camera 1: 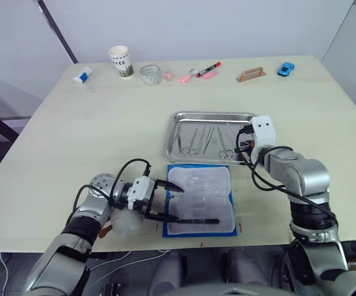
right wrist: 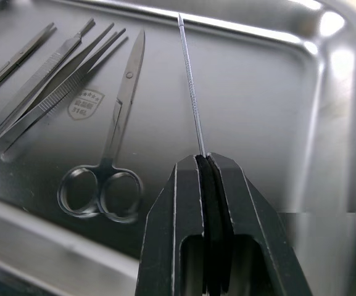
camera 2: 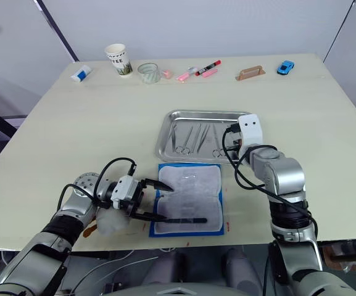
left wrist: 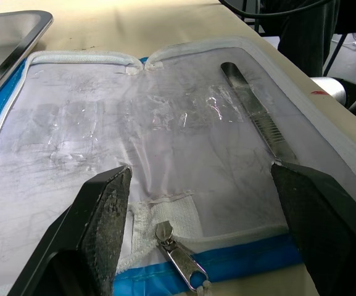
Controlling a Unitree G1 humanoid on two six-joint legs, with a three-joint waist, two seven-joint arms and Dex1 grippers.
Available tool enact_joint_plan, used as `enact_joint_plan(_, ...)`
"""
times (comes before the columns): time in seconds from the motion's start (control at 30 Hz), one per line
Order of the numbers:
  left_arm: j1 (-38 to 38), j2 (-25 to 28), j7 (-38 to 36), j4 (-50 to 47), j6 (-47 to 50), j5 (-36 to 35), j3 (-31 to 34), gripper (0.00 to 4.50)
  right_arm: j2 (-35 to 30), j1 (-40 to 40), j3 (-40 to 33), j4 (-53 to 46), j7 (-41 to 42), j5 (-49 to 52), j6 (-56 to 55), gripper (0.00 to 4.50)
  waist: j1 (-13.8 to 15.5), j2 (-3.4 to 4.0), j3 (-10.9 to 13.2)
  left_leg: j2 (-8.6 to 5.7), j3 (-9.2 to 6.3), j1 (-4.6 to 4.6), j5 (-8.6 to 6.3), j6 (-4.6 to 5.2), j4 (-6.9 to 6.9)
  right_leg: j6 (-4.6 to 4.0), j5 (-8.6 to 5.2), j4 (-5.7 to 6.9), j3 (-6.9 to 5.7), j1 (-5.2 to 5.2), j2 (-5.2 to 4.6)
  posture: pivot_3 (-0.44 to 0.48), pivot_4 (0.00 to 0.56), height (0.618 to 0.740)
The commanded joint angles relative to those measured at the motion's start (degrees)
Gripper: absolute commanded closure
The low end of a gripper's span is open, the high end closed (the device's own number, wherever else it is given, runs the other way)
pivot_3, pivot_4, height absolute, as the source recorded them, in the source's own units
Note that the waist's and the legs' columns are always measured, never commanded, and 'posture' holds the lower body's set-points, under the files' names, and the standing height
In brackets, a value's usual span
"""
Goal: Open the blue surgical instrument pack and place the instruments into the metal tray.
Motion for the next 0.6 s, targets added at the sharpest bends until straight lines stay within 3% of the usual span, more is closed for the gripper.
enact_joint_plan(0.03, 2.2, 0.2, -2.0, 3.9, -0.2, 5.4, -2.0, 0.67, 2.7, -1.3, -0.8, -0.9, -2.7, -1.0, 0.1, 4.44, 0.0, 0.0, 0.0, 0.0, 0.0, 0.0, 0.0, 0.0, 0.0, 0.0, 0.0, 0.0, 0.0, 0.0, 0.0, 0.0, 0.15, 0.74)
enact_joint_plan(0.3, 2.2, 0.5, -2.0, 3.9, -0.2, 5.3, -1.9, 0.67, 8.8, -1.7, -3.3, 1.7, -6.2, -1.7, 0.0, 4.44, -0.1, 0.02, 0.0, 0.0, -0.01, 0.0, 0.0, 0.0, 0.0, 0.01, -0.01, 0.0, 0.0, 0.0, 0.0, 0.0, 0.15, 0.74)
enact_joint_plan(0.53, 2.8, 0.7, -2.0, 3.3, -0.1, 5.2, -1.7, 0.67, 10.0, -2.2, -3.9, 3.4, -7.1, -2.4, -0.9, 4.44, -0.3, 0.03, 0.0, 0.01, -0.01, 0.01, 0.0, 0.0, -0.01, 0.01, -0.01, 0.0, 0.0, 0.0, 0.0, 0.0, 0.15, 0.74)
enact_joint_plan(0.57, 2.8, 0.7, -2.0, 3.3, 0.0, 5.2, -1.7, 0.67, 10.0, -2.2, -4.0, 3.5, -7.2, -2.5, -1.0, 3.81, -0.3, 0.04, 0.0, 0.01, -0.01, 0.01, 0.0, 0.0, -0.01, 0.01, -0.01, 0.0, 0.0, 0.0, 0.0, 0.0, 0.15, 0.74)
enact_joint_plan(0.6, 2.9, 0.7, -2.0, 3.2, 0.0, 5.2, -1.6, 0.67, 9.9, -2.1, -4.1, 3.6, -7.2, -2.6, -1.2, 3.53, -0.3, 0.04, 0.0, 0.01, -0.01, 0.01, 0.0, 0.0, -0.01, 0.01, -0.01, 0.0, 0.0, 0.0, 0.0, 0.0, 0.15, 0.74)
